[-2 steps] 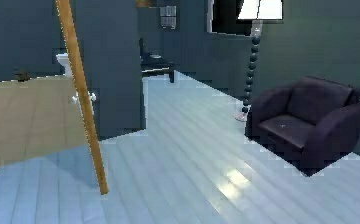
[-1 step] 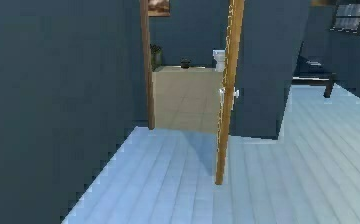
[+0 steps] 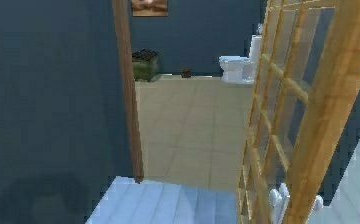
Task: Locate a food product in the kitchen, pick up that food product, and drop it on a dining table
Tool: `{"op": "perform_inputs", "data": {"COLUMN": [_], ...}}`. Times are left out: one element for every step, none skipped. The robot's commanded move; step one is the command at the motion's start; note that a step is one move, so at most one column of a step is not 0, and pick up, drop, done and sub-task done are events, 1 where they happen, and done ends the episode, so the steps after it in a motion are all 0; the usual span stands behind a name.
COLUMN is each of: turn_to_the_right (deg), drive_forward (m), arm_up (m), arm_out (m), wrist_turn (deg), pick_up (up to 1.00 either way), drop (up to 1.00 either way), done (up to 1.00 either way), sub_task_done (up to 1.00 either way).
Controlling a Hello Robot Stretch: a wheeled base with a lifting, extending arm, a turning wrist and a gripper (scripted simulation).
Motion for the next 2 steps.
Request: {"op": "perform_inputs", "data": {"turn_to_the_right": [-3.0,0.0], "drive_forward": [0.0,0.4], "arm_up": [0.0,0.0], "arm_out": [0.0,0.0], "wrist_turn": [0.0,0.0], "pick_up": [0.0,0.0], "drop": [0.0,0.0], "done": [0.0,0.0], "sub_task_done": [0.0,0.0]}}
